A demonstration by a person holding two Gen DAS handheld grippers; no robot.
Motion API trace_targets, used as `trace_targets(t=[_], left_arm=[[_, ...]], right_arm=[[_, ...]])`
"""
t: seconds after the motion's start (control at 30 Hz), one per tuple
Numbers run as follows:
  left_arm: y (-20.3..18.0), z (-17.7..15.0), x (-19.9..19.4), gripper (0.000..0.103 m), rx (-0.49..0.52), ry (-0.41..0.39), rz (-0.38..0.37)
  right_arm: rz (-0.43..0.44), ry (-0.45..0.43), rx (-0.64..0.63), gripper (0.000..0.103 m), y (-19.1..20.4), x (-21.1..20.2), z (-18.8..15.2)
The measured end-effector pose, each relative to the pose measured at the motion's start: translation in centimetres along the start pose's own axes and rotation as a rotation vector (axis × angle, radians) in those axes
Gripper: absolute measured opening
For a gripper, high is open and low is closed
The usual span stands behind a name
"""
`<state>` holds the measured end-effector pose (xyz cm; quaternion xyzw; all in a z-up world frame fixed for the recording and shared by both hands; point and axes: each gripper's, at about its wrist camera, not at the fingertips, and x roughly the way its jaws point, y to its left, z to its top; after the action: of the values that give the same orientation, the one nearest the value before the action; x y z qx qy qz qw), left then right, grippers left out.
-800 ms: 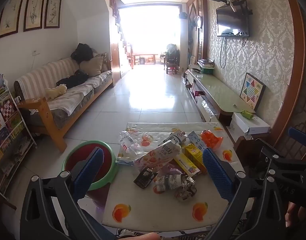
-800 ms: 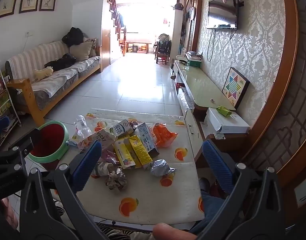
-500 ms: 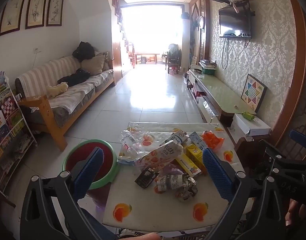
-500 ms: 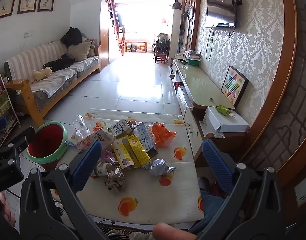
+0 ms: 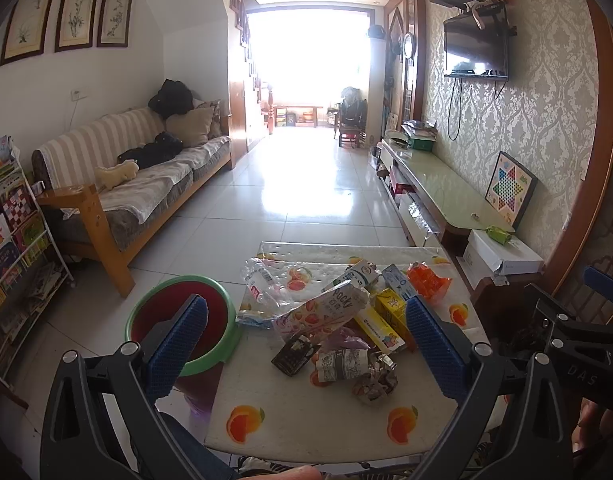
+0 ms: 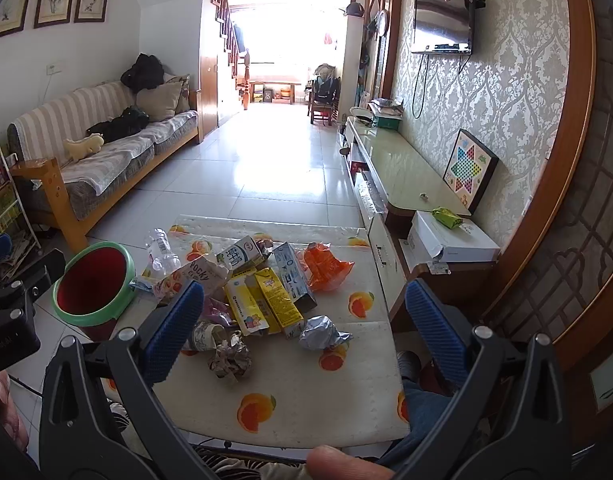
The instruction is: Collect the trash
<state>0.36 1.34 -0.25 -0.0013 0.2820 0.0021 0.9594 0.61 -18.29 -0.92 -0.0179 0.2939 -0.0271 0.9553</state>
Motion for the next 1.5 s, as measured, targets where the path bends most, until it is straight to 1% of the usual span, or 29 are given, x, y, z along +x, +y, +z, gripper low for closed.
trace_targets(t=[0.13, 1.5], left_arm=[[-0.09, -0.19, 0.08, 0.095, 0.002, 0.0, 0.005], [-0.45, -0.67, 0.19, 0.095, -0.001, 0.009, -0.015]], right_arm=[[-0.01, -0.01, -0.009, 0.1, 0.25, -0.17, -0.04], [-0.009, -0.004, 0.0, 0.1, 0.14, 0.1, -0.25]])
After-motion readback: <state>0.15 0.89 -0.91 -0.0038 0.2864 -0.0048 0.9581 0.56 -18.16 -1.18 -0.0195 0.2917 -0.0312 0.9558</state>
